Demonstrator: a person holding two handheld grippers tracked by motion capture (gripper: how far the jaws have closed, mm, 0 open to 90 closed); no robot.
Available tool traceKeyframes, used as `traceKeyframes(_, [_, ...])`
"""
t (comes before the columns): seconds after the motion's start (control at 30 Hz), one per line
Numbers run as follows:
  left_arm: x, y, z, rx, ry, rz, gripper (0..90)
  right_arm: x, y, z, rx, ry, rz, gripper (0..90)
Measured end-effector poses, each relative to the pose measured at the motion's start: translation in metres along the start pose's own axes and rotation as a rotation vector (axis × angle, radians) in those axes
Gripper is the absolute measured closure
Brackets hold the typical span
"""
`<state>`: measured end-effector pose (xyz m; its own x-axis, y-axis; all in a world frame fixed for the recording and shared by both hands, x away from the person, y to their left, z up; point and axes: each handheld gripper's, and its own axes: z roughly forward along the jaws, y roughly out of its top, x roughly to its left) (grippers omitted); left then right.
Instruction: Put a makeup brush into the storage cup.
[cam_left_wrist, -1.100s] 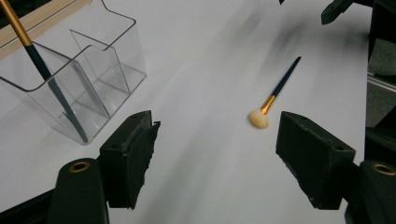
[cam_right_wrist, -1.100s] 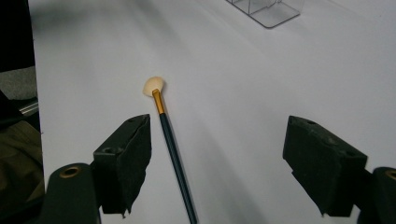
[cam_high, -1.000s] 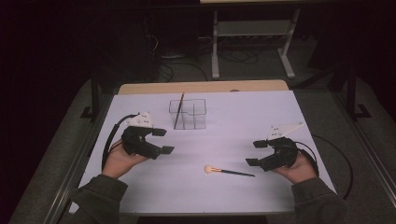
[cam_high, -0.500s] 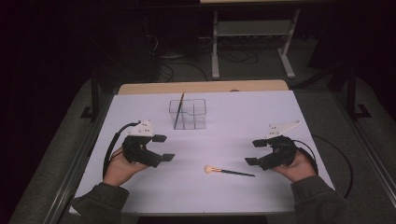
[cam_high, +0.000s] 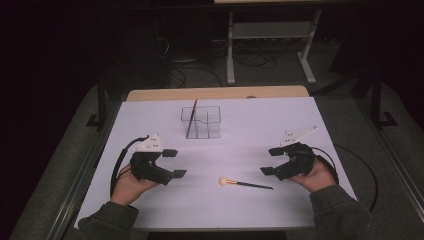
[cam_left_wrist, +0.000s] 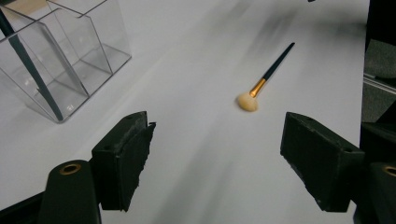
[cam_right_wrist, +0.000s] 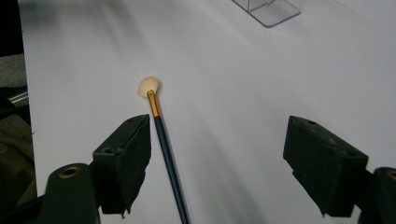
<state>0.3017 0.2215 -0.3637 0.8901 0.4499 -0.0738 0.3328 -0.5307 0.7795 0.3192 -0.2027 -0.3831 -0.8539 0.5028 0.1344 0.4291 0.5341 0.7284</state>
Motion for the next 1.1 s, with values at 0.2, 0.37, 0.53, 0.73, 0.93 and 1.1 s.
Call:
traceKeyframes(0.2, [-0.004, -0.005, 0.003, 0.004, 0.009, 0.007, 23.4, 0.001, 0.004, 0.003, 0.015, 0.003, -0.007, 22.6])
traceKeyframes(0.37, [-0.007, -0.008, 0.006, 0.011, 0.009, 0.014, 23.4, 0.003, 0.010, 0.005, 0.024, 0.006, -0.016, 22.9])
traceKeyframes(0.53, [-0.008, -0.010, 0.006, 0.009, 0.007, 0.010, 23.4, 0.005, 0.015, 0.006, 0.030, 0.006, -0.030, 23.2])
traceKeyframes(0.73, [-0.009, -0.012, 0.007, 0.016, 0.015, 0.014, 23.3, 0.005, 0.018, 0.010, 0.043, 0.011, -0.038, 23.7])
traceKeyframes(0.93, [-0.010, -0.011, 0.006, 0.009, 0.024, 0.027, 23.2, 0.008, 0.026, 0.011, 0.054, 0.019, -0.051, 25.3])
traceKeyframes(1.1, [-0.009, -0.012, 0.005, 0.010, 0.027, 0.039, 23.2, 0.010, 0.032, 0.014, 0.074, 0.022, -0.071, 27.4])
